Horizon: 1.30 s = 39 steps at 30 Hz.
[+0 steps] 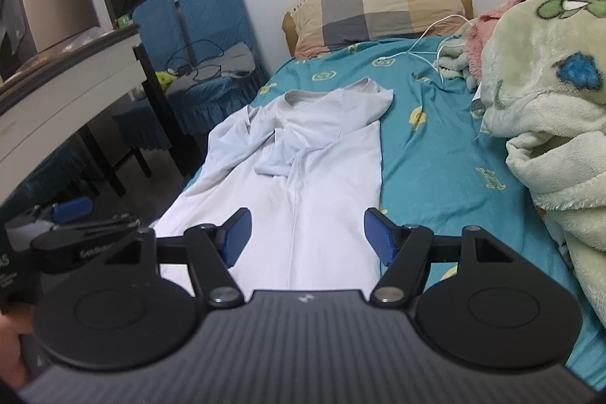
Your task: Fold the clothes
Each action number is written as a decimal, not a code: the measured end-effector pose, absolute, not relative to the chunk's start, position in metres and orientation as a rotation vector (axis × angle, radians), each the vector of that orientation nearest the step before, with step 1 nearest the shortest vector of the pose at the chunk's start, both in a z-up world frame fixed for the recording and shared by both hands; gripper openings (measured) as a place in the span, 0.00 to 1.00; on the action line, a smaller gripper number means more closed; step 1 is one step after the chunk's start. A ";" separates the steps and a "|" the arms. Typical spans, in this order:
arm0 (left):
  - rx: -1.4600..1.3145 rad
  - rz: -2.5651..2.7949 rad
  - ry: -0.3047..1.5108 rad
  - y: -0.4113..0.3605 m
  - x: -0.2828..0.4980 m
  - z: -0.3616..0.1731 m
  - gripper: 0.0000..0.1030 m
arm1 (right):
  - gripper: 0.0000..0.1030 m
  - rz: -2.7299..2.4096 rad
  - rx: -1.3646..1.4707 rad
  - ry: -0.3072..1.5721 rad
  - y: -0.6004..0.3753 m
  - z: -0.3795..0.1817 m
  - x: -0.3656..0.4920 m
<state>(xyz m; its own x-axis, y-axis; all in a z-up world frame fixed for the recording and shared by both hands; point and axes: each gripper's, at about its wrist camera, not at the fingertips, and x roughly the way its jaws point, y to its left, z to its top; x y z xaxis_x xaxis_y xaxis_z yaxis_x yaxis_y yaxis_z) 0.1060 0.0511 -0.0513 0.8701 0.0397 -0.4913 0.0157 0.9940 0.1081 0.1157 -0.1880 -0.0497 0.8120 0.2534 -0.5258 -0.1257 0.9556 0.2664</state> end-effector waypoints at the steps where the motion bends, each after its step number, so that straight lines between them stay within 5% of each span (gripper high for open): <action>1: 0.104 0.008 0.526 0.050 0.116 -0.053 0.99 | 0.66 0.199 0.229 0.596 -0.189 -0.051 0.116; 24: 0.131 -0.071 0.564 0.009 0.439 -0.150 0.66 | 0.67 0.088 0.338 0.795 -0.221 -0.128 0.207; 26: 0.148 -0.089 0.593 0.007 0.451 -0.157 0.52 | 0.67 0.085 0.346 0.814 -0.221 -0.133 0.211; 29: 0.152 -0.092 0.640 0.007 0.461 -0.162 0.06 | 0.67 0.077 0.345 0.822 -0.220 -0.135 0.211; 39: 0.121 -0.194 0.441 0.009 0.393 -0.071 0.03 | 0.67 0.064 0.325 0.788 -0.219 -0.125 0.205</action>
